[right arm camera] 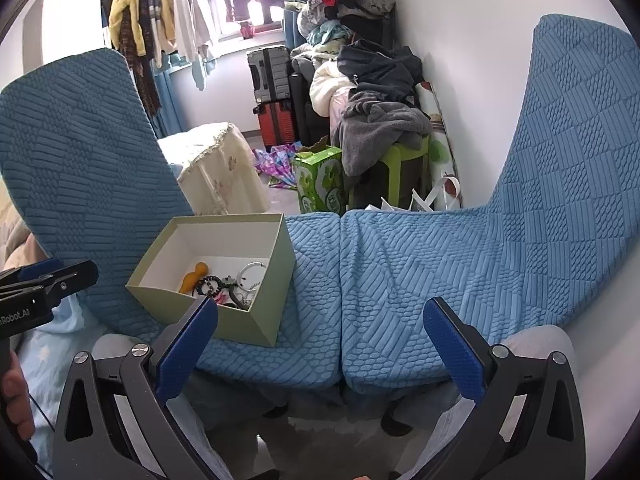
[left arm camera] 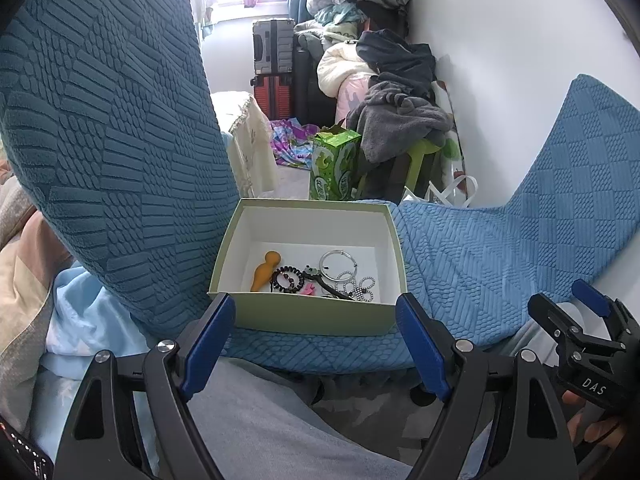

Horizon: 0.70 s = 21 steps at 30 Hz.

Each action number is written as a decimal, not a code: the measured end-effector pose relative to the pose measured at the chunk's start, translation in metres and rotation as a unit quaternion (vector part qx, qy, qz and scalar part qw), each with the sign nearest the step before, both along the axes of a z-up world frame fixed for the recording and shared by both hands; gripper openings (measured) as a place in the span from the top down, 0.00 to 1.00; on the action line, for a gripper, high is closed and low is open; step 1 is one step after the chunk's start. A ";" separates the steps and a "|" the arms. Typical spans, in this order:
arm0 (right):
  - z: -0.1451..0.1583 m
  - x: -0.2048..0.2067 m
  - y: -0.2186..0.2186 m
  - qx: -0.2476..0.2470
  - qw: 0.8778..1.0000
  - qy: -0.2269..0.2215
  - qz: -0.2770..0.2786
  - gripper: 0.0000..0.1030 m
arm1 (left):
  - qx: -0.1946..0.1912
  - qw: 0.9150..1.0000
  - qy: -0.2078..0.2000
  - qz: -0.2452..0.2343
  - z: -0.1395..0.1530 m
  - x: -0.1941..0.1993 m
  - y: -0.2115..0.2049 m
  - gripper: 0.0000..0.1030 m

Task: Organize jewelry

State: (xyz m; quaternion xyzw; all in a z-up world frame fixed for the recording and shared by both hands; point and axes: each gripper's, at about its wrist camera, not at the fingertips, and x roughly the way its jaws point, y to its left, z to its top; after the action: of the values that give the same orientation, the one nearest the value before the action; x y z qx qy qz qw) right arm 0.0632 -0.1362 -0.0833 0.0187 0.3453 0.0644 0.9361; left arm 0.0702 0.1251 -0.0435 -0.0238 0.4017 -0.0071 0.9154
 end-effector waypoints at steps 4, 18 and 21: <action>0.000 0.000 0.000 0.000 1.000 -0.001 0.000 0.00 | -0.003 1.000 0.000 0.002 0.000 -0.001 0.000 0.20; -0.002 -0.002 0.002 0.003 1.000 0.002 -0.004 0.00 | 0.007 1.000 0.002 0.008 -0.001 -0.003 0.003 0.20; -0.002 -0.002 0.003 0.002 1.000 0.003 -0.004 0.00 | 0.005 1.000 0.001 0.009 -0.002 -0.003 0.002 0.20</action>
State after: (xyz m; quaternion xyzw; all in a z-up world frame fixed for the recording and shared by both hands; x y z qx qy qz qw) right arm 0.0614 -0.1337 -0.0857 0.0223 0.3476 0.0615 0.9353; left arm 0.0670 0.1275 -0.0454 -0.0224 0.4025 0.0031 0.9151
